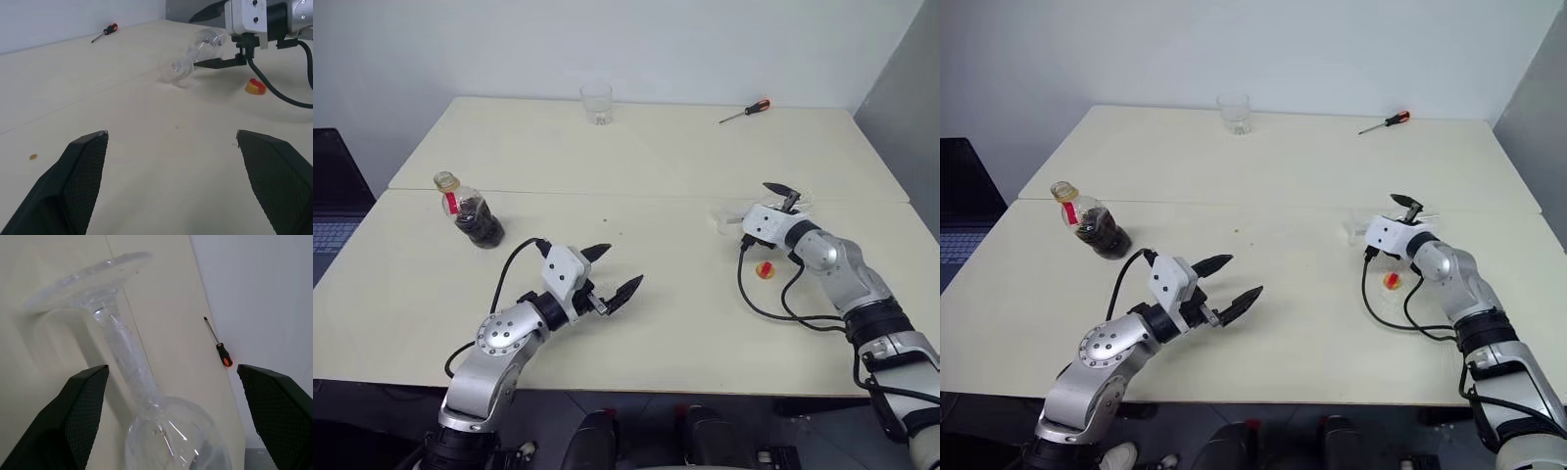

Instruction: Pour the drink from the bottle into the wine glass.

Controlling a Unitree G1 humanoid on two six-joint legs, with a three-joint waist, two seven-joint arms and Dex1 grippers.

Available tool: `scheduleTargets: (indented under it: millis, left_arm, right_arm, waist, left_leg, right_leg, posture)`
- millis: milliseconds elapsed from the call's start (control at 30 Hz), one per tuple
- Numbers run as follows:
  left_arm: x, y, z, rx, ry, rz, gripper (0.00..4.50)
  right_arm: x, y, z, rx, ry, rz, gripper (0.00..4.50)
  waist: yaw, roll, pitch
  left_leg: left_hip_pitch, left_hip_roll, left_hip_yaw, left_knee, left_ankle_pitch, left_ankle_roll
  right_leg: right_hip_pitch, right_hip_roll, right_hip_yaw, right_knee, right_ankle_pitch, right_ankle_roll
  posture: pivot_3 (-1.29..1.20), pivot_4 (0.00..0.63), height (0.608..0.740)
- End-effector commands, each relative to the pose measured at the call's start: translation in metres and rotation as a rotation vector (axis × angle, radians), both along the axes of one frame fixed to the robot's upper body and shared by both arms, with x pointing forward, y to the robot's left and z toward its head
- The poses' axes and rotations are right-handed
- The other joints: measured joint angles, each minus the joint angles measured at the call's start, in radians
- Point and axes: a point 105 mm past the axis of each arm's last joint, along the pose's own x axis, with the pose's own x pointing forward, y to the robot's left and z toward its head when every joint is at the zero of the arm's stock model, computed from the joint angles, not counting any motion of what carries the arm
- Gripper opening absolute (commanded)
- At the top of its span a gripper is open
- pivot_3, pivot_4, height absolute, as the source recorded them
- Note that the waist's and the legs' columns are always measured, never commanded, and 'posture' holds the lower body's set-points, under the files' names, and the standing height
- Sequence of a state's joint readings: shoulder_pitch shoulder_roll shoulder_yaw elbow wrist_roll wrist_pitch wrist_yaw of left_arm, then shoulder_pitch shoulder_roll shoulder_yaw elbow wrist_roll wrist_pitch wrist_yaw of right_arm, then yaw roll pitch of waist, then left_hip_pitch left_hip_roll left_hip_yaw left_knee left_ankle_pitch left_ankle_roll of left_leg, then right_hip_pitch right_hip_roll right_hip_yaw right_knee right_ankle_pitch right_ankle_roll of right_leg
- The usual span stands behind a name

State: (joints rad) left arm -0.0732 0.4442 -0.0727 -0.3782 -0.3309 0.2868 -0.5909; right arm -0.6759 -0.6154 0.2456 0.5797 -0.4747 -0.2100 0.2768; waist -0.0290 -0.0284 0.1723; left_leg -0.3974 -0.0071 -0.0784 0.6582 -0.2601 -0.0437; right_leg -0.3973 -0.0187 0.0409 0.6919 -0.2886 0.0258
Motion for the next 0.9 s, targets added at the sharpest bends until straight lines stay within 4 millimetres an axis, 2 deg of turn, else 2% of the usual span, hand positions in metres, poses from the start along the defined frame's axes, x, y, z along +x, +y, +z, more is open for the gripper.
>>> scheduleTargets:
  millis: [33,200,367,533,633,800,900]
  left_arm:
    - [-0.001,0.004,0.012,-0.009,-0.058,0.013,4.46]
    - [0.0,0.007,0.01,-0.01,-0.053,0.02,4.46]
    - [0.001,0.006,0.012,-0.019,-0.059,0.016,4.46]
    - [0.0,0.006,0.013,-0.02,-0.061,0.005,4.46]
    - [0.0,0.005,0.013,-0.02,-0.06,-0.001,4.46]
    - [0.0,0.005,0.013,-0.015,-0.059,-0.011,4.46]
    - [0.0,0.005,0.013,-0.016,-0.055,-0.014,4.46]
  right_arm:
    - [-0.004,-0.008,0.018,0.047,-0.043,-0.008,4.5]
    - [-0.026,-0.023,0.023,0.048,-0.03,-0.011,4.5]
    - [-0.053,-0.022,0.028,0.095,0.016,0.011,4.5]
    - [-0.07,-0.011,0.03,0.417,0.136,-0.071,4.5]
    - [-0.071,-0.008,0.032,0.662,0.201,-0.157,4.5]
    - [-0.078,-0.01,0.029,0.896,0.281,-0.276,4.5]
    - [-0.08,-0.006,0.027,1.144,0.35,-0.339,4.5]
  waist:
    - [0.0,0.0,0.0]
    - [0.004,0.0,0.0]
    - [0.002,0.001,0.001]
    - [-0.002,0.002,0.0]
    - [0.0,0.002,0.001]
    - [0.006,0.002,0.001]
    - [0.003,0.002,0.001]
  left_leg:
    - [0.0,0.0,0.0,0.0,0.0,0.0]
    - [-0.001,0.0,-0.002,0.0,0.0,0.0]
    - [0.0,0.0,-0.002,0.0,0.0,0.0]
    - [0.001,0.001,-0.004,-0.001,0.0,0.0]
    - [0.001,0.001,-0.005,0.0,0.0,0.0]
    - [0.001,-0.001,-0.006,0.0,0.0,0.0]
    - [0.001,0.0,-0.006,0.0,0.0,0.0]
  right_leg:
    - [0.0,0.0,0.0,0.0,0.0,0.0]
    - [0.001,0.0,0.0,-0.001,0.0,0.0]
    - [0.002,0.0,0.0,-0.002,0.0,0.0]
    - [0.003,0.0,0.0,-0.002,0.0,0.0]
    - [0.003,0.0,0.0,-0.002,0.0,0.0]
    - [0.003,0.0,-0.001,-0.002,0.0,0.0]
    - [0.004,0.0,-0.001,-0.003,0.0,0.0]
  posture:
    - [0.0,0.15,0.74]
    - [0.0,0.15,0.74]
    - [0.0,0.15,0.74]
    - [0.0,0.15,0.74]
    - [0.0,0.15,0.74]
    - [0.0,0.15,0.74]
    - [0.0,0.15,0.74]
